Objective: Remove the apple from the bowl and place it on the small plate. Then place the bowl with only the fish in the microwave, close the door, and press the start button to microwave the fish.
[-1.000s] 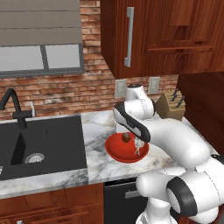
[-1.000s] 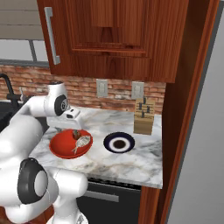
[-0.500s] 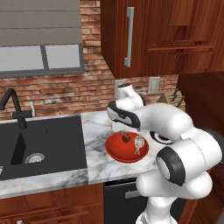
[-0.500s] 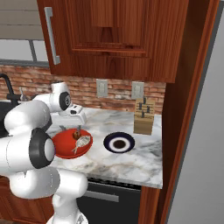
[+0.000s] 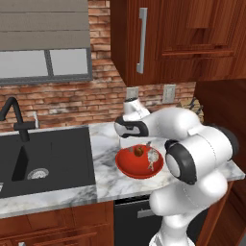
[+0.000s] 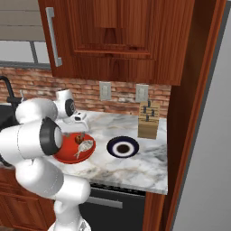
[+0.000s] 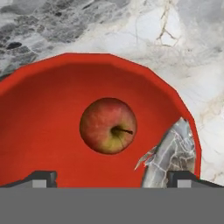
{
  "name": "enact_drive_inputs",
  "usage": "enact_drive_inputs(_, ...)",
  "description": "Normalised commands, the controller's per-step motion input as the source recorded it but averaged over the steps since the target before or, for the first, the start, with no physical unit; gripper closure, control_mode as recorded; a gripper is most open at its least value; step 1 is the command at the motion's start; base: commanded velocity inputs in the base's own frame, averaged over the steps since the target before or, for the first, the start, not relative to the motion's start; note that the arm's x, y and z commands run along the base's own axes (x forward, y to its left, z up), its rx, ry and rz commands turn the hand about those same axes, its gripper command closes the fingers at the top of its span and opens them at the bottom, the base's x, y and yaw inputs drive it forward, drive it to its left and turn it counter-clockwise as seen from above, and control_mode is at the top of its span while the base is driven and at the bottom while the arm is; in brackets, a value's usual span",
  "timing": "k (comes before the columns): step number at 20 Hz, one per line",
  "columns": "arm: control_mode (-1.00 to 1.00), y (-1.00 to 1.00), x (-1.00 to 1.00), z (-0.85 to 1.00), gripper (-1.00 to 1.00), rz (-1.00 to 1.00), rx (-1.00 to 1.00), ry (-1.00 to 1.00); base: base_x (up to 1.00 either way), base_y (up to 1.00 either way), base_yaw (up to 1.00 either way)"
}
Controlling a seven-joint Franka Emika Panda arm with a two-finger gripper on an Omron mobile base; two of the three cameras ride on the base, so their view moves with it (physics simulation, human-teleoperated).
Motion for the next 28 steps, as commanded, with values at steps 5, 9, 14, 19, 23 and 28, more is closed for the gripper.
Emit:
enact_drive_inputs(5, -1.00, 0.00, 0.28, -0.26, -1.00, 0.02, 0.00, 0.00, 0.00, 0.00, 0.00)
enact_drive_inputs(9, -1.00, 0.00, 0.23, -0.16, -1.00, 0.03, 0.00, 0.00, 0.00, 0.00, 0.00)
enact_drive_inputs(14, -1.00, 0.00, 0.15, -0.18, -1.00, 0.04, 0.00, 0.00, 0.00, 0.00, 0.00)
enact_drive_inputs(19, -1.00, -0.17, -0.16, -0.08, -1.00, 0.00, 0.00, -0.03, 0.00, 0.00, 0.00)
enact_drive_inputs(23, -1.00, -0.10, -0.02, -0.12, -1.00, 0.00, 0.00, 0.00, 0.00, 0.00, 0.00)
enact_drive_inputs(28, -1.00, -0.03, -0.10, -0.13, 1.00, 0.00, 0.00, 0.00, 0.00, 0.00, 0.00)
